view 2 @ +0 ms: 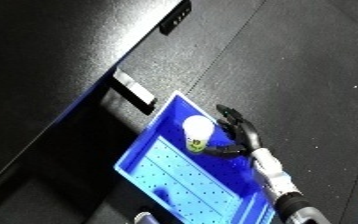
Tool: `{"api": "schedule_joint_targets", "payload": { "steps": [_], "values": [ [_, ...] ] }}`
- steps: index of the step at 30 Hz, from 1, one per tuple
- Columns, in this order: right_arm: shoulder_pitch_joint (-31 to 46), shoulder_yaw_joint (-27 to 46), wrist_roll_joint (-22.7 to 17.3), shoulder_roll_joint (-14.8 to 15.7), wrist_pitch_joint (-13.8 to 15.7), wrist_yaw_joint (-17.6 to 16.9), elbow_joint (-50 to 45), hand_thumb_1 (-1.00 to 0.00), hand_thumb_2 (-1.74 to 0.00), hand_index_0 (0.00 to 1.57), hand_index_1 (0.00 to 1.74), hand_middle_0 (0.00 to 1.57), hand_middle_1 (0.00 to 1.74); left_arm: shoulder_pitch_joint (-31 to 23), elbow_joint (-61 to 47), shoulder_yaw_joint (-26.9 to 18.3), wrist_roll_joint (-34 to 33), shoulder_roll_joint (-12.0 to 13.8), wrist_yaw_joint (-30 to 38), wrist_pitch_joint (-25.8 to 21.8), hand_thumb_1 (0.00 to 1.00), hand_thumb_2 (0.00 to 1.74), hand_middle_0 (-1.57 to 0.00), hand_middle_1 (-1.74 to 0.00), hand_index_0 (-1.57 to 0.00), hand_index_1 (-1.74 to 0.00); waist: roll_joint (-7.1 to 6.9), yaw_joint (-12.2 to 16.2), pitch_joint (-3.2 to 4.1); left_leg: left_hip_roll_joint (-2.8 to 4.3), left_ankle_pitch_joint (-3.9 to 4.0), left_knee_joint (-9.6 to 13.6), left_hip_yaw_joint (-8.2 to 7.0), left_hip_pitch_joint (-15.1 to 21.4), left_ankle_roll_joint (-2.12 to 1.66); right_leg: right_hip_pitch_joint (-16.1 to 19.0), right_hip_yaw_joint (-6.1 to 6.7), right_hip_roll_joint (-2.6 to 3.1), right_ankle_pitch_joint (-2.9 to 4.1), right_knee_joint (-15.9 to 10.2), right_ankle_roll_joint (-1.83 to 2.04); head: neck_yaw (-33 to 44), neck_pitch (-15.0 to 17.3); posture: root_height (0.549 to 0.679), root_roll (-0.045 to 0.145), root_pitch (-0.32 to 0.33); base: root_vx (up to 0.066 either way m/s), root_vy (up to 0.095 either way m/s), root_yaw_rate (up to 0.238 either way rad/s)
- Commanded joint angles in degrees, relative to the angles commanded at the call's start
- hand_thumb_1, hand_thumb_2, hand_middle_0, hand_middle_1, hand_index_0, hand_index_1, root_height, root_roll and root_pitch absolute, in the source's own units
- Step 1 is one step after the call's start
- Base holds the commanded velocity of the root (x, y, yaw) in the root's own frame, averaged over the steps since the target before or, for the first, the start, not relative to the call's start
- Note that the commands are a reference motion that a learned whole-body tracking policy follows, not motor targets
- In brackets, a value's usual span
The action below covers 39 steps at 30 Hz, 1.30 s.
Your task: Pick up the object and place it into the box
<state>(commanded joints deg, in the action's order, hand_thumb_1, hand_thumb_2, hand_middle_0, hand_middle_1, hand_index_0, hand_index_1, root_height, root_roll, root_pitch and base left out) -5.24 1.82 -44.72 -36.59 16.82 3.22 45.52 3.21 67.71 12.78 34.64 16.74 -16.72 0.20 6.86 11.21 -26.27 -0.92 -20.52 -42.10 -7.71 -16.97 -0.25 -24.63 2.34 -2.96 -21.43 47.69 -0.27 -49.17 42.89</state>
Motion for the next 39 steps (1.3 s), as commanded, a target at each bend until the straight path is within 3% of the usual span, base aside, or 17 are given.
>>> {"api": "schedule_joint_targets", "payload": {
  "steps": [4,9,14,17,21,24,27,33,36,39],
  "values": [
    [-0.19,-0.34,0.11,0.94,-1.27,-0.78,0.26,0.00,0.00,0.00,0.00,0.00,0.00,-0.11,0.04,-0.20,0.63,0.02,0.17,0.06,0.00,0.00,0.00,0.00,0.00,0.00,-0.44,-0.52,0.14,0.07,0.20,-0.57,0.27,-0.47,-0.06,-0.04,-0.41,0.10,-0.20,0.45,-0.08,3.04,0.44,0.629,0.089,-0.038,0.016,-0.008,0.042],
    [0.08,-1.35,-1.04,2.66,-2.09,1.58,0.50,0.00,0.00,0.00,0.00,0.00,0.00,0.11,-0.13,-0.66,0.12,0.39,0.82,0.34,0.00,0.00,0.00,0.00,0.00,0.00,-1.69,-1.58,0.27,0.17,-0.18,-0.98,0.92,-1.29,0.20,-0.18,-1.04,0.19,-0.14,0.77,0.10,5.46,0.37,0.629,0.085,-0.037,0.000,-0.052,0.081],
    [-0.55,-3.90,1.10,3.82,-2.72,3.42,-0.76,0.00,0.00,0.00,0.00,0.00,0.00,0.53,-0.30,-0.45,-0.05,1.05,1.45,0.47,0.00,0.00,0.00,0.00,0.00,0.00,-2.84,-2.81,0.13,0.34,-0.23,-1.80,1.66,-2.56,0.21,-0.24,-1.79,0.14,0.05,0.90,0.29,9.96,0.17,0.628,0.080,-0.037,-0.007,-0.062,0.090],
    [-1.11,-6.65,3.76,4.62,-5.40,5.44,-2.72,0.00,0.00,0.00,0.00,0.00,0.00,0.59,-0.50,-0.41,0.01,1.43,1.76,0.54,0.00,0.00,0.00,0.00,0.00,0.00,-3.40,-3.74,0.27,0.38,0.05,-1.87,2.29,-3.12,0.07,-0.17,-2.20,0.04,-0.04,1.00,0.35,15.25,-0.85,0.628,0.077,-0.038,0.008,-0.053,0.100],
    [-2.04,-10.43,6.24,5.86,-9.33,7.93,-2.95,0.00,0.00,0.00,0.00,0.00,0.00,1.13,-0.55,-0.82,0.85,2.24,2.71,0.85,0.00,0.00,0.00,0.00,0.00,0.00,-4.36,-5.34,0.88,0.36,-0.08,-1.57,3.30,-3.76,0.21,-0.04,-2.98,-0.24,-0.46,1.29,0.45,21.63,-1.19,0.627,0.072,-0.038,0.010,-0.071,0.156],
    [-3.12,-12.35,7.04,6.54,-11.48,8.91,-1.50,0.00,0.00,0.00,0.00,0.00,0.00,1.98,-0.60,-0.94,0.01,2.76,3.40,1.12,0.00,0.00,0.00,0.00,0.00,0.00,-5.01,-6.75,1.41,0.35,-0.12,-1.96,4.18,-4.40,0.26,0.04,-3.80,-0.66,-0.58,1.68,0.73,27.81,-1.55,0.626,0.067,-0.040,0.011,-0.097,0.250],
    [-4.68,-13.86,8.40,7.09,-14.09,9.76,1.37,0.00,0.00,0.00,0.00,0.00,0.00,3.18,-0.58,-0.73,-0.43,3.25,3.56,1.59,0.00,0.00,0.00,0.00,0.00,0.00,-5.38,-8.19,1.74,0.35,0.35,-2.00,5.05,-4.61,0.24,0.49,-4.73,-1.28,-0.59,1.84,1.03,33.59,-2.08,0.626,0.061,-0.045,0.012,-0.087,0.270],
    [-9.13,-18.78,20.43,8.85,-18.94,8.42,12.07,0.00,0.00,0.00,0.00,0.00,0.00,5.70,0.59,-0.70,-1.98,3.59,4.57,4.18,0.00,0.00,0.00,0.00,0.00,0.00,-5.79,-11.39,2.06,0.18,1.99,-1.64,6.76,-4.53,0.01,2.10,-6.78,-2.98,-0.34,1.81,1.61,47.74,-3.60,0.627,0.054,-0.065,0.035,-0.090,0.300],
    [-10.89,-19.72,20.25,9.61,-20.39,8.63,15.38,0.00,0.00,0.00,0.00,0.00,0.00,6.86,1.60,-0.50,-3.66,4.05,4.26,4.31,0.00,0.00,0.00,0.00,0.00,0.00,-5.71,-12.81,2.10,-0.15,2.75,-1.63,7.46,-4.65,-0.11,2.69,-7.88,-3.69,-0.52,2.53,1.68,54.91,-3.08,0.626,0.054,-0.077,0.045,-0.059,0.298],
    [-11.13,-19.99,18.45,10.66,-21.16,7.56,15.89,0.00,0.00,0.00,0.00,0.00,0.00,7.41,1.98,-0.04,-4.87,4.39,4.47,3.52,0.00,0.00,0.00,0.00,0.00,0.00,-5.55,-13.96,1.91,-0.64,3.01,-2.08,8.05,-4.76,-0.02,3.08,-8.79,-4.32,-0.85,3.54,1.90,61.60,-2.75,0.624,0.055,-0.087,0.044,-0.042,0.304]
  ]
}}
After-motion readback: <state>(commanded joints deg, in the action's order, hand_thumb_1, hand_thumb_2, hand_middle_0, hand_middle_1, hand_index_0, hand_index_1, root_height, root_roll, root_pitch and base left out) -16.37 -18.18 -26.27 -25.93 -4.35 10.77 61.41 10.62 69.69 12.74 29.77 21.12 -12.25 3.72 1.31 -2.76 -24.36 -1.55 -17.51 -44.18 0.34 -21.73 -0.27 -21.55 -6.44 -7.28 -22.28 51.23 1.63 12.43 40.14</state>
